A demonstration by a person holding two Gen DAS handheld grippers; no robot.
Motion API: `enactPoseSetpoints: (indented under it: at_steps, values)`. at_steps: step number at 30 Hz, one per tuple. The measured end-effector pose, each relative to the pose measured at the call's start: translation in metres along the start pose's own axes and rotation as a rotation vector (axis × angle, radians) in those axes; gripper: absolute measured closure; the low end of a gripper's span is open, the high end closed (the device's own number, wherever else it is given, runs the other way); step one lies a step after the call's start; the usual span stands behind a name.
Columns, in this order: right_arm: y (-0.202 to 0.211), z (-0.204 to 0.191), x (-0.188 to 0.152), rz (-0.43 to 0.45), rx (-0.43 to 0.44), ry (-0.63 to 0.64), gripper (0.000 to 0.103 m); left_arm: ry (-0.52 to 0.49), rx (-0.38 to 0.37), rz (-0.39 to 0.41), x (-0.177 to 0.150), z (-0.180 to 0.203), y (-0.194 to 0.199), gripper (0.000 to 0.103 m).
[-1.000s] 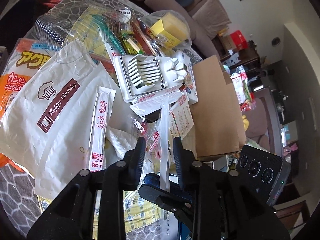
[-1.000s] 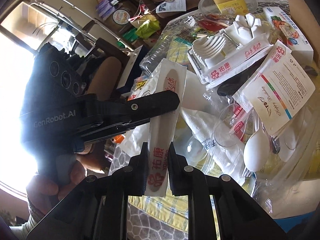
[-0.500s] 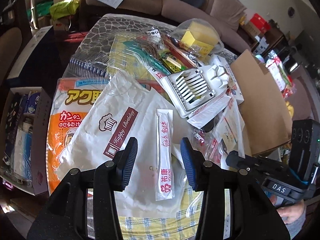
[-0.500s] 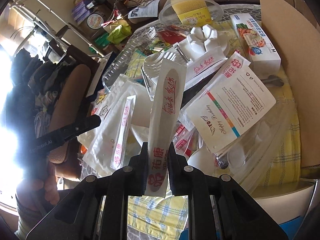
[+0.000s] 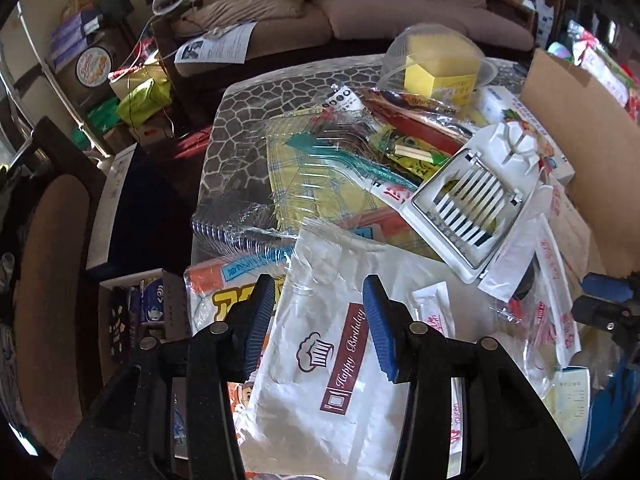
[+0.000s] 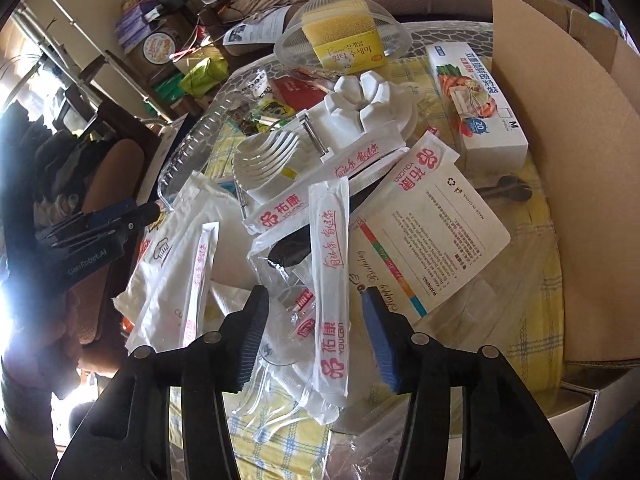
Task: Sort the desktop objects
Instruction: 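Move the left gripper to the clear plastic container and grasp its rim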
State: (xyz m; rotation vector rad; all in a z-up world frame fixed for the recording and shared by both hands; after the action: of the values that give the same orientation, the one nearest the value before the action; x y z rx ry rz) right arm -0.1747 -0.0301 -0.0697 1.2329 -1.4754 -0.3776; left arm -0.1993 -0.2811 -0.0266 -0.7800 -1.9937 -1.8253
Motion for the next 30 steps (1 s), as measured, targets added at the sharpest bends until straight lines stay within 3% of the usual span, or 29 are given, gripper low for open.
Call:
enactPoseSetpoints:
  at_steps: [4, 8, 10, 16, 26, 27, 29, 30]
  values:
    - [0.012, 0.003, 0.002, 0.024, 0.031, -0.012, 0.052, -0.063, 0.026, -0.015, 0.009, -0.003, -0.02, 0.056]
    - [0.015, 0.0, 0.004, 0.028, 0.057, -0.007, 0.052, -0.1, -0.004, -0.024, 0.022, 0.006, -0.033, 0.054]
    - [0.015, -0.004, 0.006, 0.031, 0.069, -0.004, 0.052, -0.139, 0.017, -0.017, 0.029, 0.014, -0.037, 0.043]
    - [0.016, -0.007, 0.01, 0.037, 0.103, -0.009, 0.052, -0.268, 0.094, -0.035, 0.045, 0.039, -0.058, 0.035]
    - [0.011, -0.001, 0.005, 0.02, 0.131, -0.022, 0.052, -0.311, 0.172, -0.088, 0.051, 0.041, -0.098, 0.035]
    - [0.011, 0.0, 0.004, 0.019, 0.134, -0.024, 0.052, -0.316, 0.175, -0.084, 0.051, 0.041, -0.099, 0.037]
    - [0.01, 0.001, 0.003, 0.019, 0.138, -0.028, 0.052, -0.314, 0.192, -0.08, 0.053, 0.038, -0.101, 0.051]
    - [0.01, 0.001, 0.003, 0.019, 0.139, -0.031, 0.052, -0.306, 0.186, -0.077, 0.053, 0.036, -0.101, 0.051]
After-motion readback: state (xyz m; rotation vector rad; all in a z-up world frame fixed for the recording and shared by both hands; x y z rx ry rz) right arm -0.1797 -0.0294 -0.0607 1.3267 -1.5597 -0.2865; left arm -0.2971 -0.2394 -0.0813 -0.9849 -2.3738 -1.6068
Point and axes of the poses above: each gripper's, at about its wrist camera, not at the fingertips, and y roughly against the way its jaws point, z to its right, x to its top, the point moved 7 cm from there along -y, roughly the way its jaws point, and after that the axes turned 7 degrees about z, right-handed, at the moved point
